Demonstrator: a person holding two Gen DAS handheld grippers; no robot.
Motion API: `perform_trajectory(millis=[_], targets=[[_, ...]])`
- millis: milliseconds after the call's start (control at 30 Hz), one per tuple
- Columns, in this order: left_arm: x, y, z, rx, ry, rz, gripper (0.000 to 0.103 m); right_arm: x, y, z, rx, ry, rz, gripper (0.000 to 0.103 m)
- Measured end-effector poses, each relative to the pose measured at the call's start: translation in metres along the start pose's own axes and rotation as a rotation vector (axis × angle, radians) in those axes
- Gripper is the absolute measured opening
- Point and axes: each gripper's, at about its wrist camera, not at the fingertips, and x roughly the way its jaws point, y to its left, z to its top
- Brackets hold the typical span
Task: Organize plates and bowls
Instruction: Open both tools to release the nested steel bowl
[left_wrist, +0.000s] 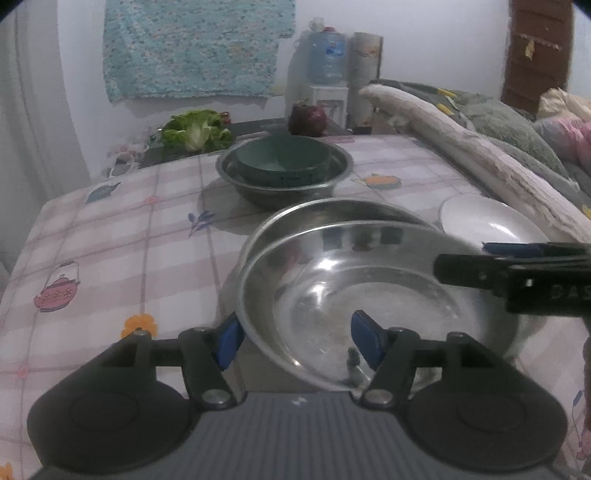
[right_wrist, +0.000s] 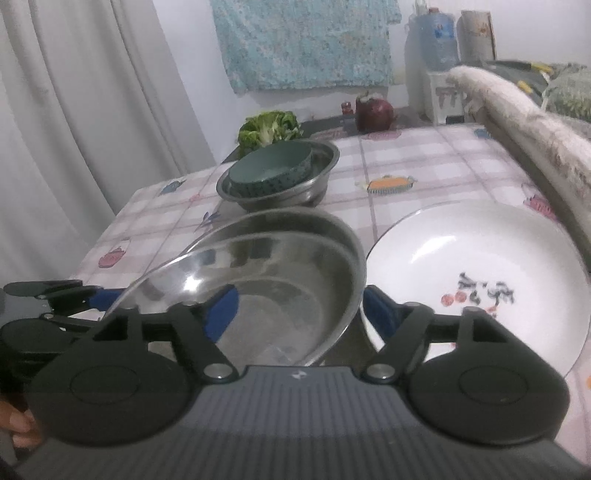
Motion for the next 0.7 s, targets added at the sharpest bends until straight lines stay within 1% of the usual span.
perform_trajectory(millis=[33, 167, 367, 500, 533, 633, 700], targets=[[-0.001, 0.001, 0.0, 0.0, -0.005, 0.004, 0.07, -0.001, 0.0, 0.001, -0.003, -0.006, -0.003, 0.078], [-0.004, 0.001, 0.001, 0.012, -0.016, 0.024, 0.072, -0.003, -0.003, 0.003, 0.003, -0.011, -0.006, 0.079], [-0.008, -0.002, -0.001, 0.009, -0.016, 0.017, 0.073, -0.008, -0.006, 0.0, 0.016, -0.014, -0.004, 0.081], [-0.016, -0.007, -0.001, 0.004, -0.034, 0.005, 0.077, -0.015, -0.011, -0.004, 0.041, -0.017, 0.0, 0.083], [-0.019, -0.008, -0.001, 0.0, -0.041, -0.003, 0.078, -0.018, -0.013, -0.005, 0.053, -0.017, 0.003, 0.083], [-0.026, -0.015, 0.0, -0.007, -0.055, -0.032, 0.079, -0.027, -0.022, -0.007, 0.12, -0.019, 0.064, 0.083], [-0.03, -0.021, 0.0, -0.007, -0.063, -0.049, 0.079, -0.033, -0.025, -0.008, 0.134, -0.033, 0.07, 0.084]])
